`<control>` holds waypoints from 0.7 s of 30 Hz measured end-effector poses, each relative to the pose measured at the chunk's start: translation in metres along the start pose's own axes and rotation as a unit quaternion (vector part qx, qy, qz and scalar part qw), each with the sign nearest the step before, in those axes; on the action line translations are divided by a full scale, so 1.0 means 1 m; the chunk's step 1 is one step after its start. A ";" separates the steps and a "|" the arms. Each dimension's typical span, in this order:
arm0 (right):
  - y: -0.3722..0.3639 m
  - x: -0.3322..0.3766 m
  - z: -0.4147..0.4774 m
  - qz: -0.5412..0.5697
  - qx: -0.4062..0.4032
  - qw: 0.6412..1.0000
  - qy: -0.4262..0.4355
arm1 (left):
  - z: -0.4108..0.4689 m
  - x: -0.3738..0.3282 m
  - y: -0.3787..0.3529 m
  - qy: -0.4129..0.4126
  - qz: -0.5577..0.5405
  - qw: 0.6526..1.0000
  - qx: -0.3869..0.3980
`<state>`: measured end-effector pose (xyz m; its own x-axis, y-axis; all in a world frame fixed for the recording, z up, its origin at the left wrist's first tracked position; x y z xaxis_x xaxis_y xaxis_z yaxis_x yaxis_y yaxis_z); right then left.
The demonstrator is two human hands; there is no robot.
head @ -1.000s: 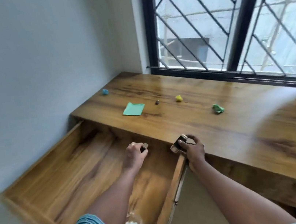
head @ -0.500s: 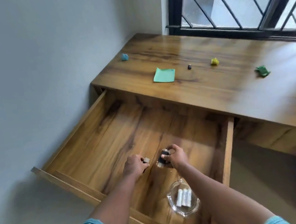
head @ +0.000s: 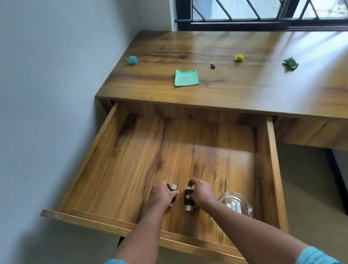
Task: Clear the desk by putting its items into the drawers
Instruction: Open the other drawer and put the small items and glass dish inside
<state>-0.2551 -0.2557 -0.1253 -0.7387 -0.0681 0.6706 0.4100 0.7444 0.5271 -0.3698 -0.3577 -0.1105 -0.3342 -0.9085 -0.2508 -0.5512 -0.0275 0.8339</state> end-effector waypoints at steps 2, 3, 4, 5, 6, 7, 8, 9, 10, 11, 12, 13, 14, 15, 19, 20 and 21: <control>-0.004 -0.001 -0.003 -0.013 -0.001 1.000 0.008 | -0.001 0.000 -0.001 -0.003 0.004 1.000 -0.005; -0.005 -0.002 -0.003 -0.016 -0.002 1.000 0.008 | -0.002 0.000 -0.001 -0.004 0.005 1.000 -0.008; -0.006 -0.003 -0.004 -0.017 -0.003 1.000 0.007 | -0.003 0.000 -0.001 -0.005 0.007 1.000 -0.011; -0.006 -0.004 -0.005 -0.016 -0.005 1.000 0.008 | -0.004 -0.001 0.000 -0.007 0.007 1.000 -0.012; -0.006 -0.004 -0.007 -0.014 -0.007 1.000 0.009 | -0.004 -0.002 0.000 -0.010 0.006 1.000 -0.011; -0.006 -0.005 -0.008 -0.013 -0.010 1.000 0.011 | -0.003 -0.003 -0.001 -0.013 0.005 1.000 -0.009; -0.006 -0.005 -0.009 -0.013 -0.011 1.000 0.011 | -0.003 -0.004 -0.001 -0.016 0.005 1.000 -0.006; -0.007 -0.006 -0.009 -0.013 -0.012 1.000 0.012 | -0.003 -0.005 -0.001 -0.018 0.006 1.000 -0.003; -0.007 -0.006 -0.010 -0.013 -0.013 1.000 0.013 | -0.003 -0.006 -0.001 -0.020 0.006 1.000 -0.003; -0.008 -0.006 -0.010 -0.012 -0.013 1.000 0.016 | -0.003 -0.007 0.000 -0.023 0.006 1.000 -0.005; -0.008 -0.005 -0.011 -0.013 -0.013 1.000 0.016 | -0.003 -0.007 0.000 -0.025 0.006 1.000 -0.006; -0.008 -0.005 -0.012 -0.017 -0.013 1.000 0.016 | -0.003 -0.008 0.001 -0.029 0.005 1.000 -0.007; -0.007 -0.005 -0.012 -0.024 -0.013 0.999 0.015 | -0.003 -0.008 0.001 -0.032 0.005 0.999 -0.007; -0.006 -0.005 -0.012 -0.031 -0.015 0.999 0.017 | -0.003 -0.008 0.001 -0.033 0.005 0.999 -0.007; -0.005 -0.005 -0.012 -0.042 -0.022 0.999 0.023 | -0.004 -0.007 0.001 -0.038 0.012 0.999 0.002; -0.005 -0.005 -0.011 -0.040 -0.022 0.999 0.021 | -0.005 -0.007 0.001 -0.040 0.018 0.999 0.003; -0.004 -0.005 -0.011 -0.039 -0.024 0.999 0.019 | -0.005 -0.007 0.000 -0.042 0.023 0.999 0.003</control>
<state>-0.2472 -0.2658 -0.1249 -0.7486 -0.1502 0.6458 0.3777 0.7039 0.6015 -0.3637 -0.3538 -0.1058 -0.4224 -0.8704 -0.2530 -0.5381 0.0162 0.8427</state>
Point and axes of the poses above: each hand's wrist, its own z-axis towards the middle knuckle, its own y-axis out of the back of the hand, x = y × z, the point moved 8 cm from there along z, towards the middle knuckle, and after that the axes turned 7 degrees about z, right-handed, at the moved point
